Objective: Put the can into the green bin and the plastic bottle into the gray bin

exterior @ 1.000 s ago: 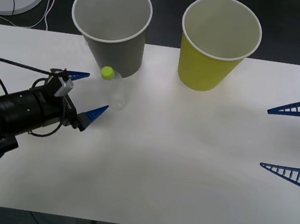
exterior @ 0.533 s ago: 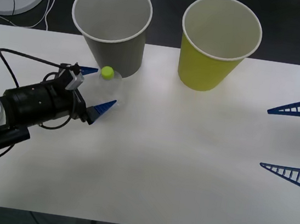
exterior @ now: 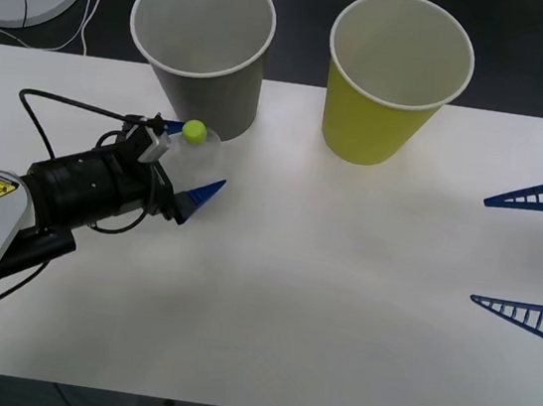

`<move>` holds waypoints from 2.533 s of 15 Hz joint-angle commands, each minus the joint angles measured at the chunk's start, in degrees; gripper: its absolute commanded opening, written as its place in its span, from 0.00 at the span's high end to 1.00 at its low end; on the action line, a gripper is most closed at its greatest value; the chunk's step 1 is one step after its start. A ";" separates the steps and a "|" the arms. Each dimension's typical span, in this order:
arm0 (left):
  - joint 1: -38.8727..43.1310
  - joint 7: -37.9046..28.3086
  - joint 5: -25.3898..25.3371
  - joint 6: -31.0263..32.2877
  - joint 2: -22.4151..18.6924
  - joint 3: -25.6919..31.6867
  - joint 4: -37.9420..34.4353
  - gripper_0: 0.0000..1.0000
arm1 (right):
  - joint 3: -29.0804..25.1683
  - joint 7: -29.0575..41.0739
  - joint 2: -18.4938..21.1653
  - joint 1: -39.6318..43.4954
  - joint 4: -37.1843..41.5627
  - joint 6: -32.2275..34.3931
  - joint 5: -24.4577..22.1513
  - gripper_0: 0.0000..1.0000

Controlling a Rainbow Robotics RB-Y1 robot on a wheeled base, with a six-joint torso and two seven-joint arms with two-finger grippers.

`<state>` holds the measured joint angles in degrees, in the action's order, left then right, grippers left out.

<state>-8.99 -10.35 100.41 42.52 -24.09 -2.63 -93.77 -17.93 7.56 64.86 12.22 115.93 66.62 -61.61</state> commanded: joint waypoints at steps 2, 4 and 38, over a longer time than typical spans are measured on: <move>-1.03 -1.52 2.69 0.02 1.06 0.00 0.08 0.00 | 0.00 0.00 0.00 0.00 0.00 0.00 0.00 0.00; -1.38 -2.22 3.65 0.02 1.77 0.08 -0.01 0.00 | 0.00 0.00 0.00 0.00 0.00 0.00 0.00 0.00; 5.12 -3.45 0.58 0.02 0.45 0.00 -6.51 1.00 | 0.00 0.00 0.00 0.00 0.00 0.00 0.00 0.00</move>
<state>-4.63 -13.74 101.27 42.55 -23.50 -2.82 -99.56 -17.93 7.56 64.86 12.22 115.93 66.62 -61.61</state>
